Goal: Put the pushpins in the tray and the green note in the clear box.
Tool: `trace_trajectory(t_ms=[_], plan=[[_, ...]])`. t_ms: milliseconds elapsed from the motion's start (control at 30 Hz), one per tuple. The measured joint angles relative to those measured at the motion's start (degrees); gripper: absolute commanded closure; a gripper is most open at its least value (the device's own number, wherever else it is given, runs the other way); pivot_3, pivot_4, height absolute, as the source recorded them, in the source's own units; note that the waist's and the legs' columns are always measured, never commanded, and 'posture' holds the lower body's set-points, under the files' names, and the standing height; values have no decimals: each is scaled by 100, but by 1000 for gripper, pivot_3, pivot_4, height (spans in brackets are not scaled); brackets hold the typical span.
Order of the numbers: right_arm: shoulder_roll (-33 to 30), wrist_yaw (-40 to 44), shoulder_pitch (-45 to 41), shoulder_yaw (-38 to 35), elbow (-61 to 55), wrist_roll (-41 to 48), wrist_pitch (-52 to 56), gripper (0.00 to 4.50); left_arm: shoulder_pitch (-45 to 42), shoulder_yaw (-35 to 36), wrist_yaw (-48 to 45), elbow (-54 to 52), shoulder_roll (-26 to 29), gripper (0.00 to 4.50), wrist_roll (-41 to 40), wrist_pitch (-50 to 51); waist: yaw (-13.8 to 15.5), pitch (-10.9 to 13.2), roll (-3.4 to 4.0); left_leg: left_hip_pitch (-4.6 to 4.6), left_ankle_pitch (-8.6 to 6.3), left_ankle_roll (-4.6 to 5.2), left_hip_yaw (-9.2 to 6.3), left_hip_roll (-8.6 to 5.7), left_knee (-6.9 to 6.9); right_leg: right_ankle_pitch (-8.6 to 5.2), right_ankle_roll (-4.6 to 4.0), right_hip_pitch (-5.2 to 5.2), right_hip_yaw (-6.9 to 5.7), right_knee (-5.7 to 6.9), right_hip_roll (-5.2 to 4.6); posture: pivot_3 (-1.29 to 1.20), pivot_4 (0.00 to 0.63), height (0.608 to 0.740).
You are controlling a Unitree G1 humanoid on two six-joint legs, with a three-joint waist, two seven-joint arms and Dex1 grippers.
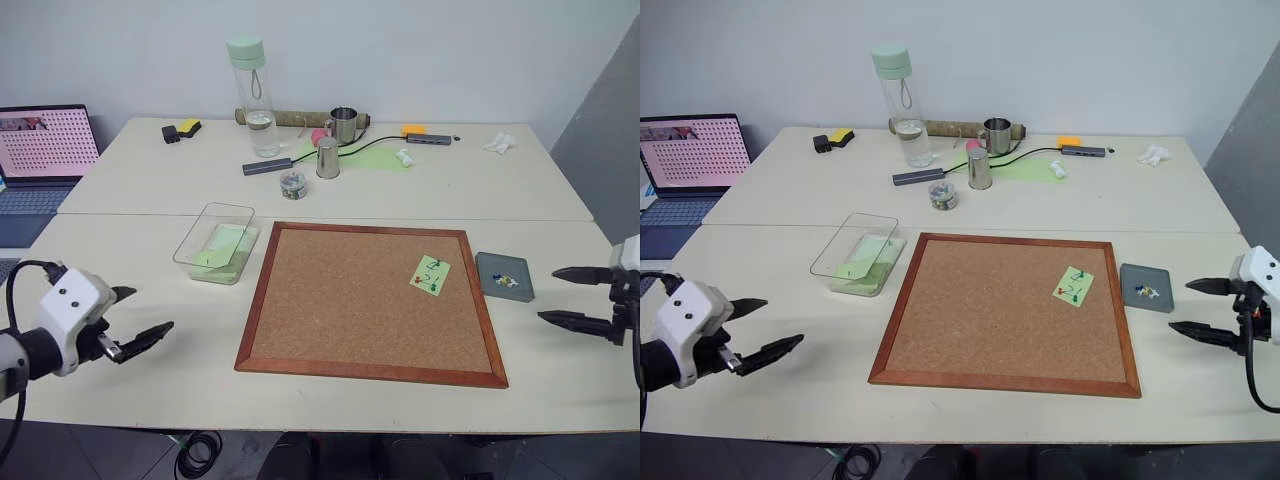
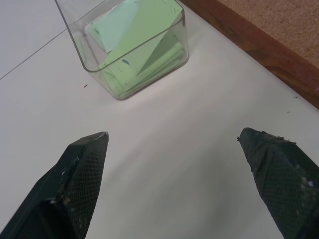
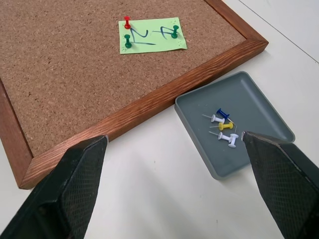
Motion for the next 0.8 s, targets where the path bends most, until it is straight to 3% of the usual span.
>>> trace_trajectory(t_ms=[500, 800], plan=[[63, -106, 80, -49, -224, 63, 54, 0, -407, -298, -138, -20, 0, 51, -36, 56, 2, 0, 0, 0, 0, 0, 0, 0, 0, 0, 0, 0, -1, 1, 0, 0, 150, 740], [170, -189, 206, -130, -860, 314, 349, 0, -1259, -1227, -106, -627, -165, 1085, -476, 332, 13, 0, -1, -2, 0, 0, -2, 0, 2, 0, 1, 0, -1, 2, 0, 0, 150, 740]])
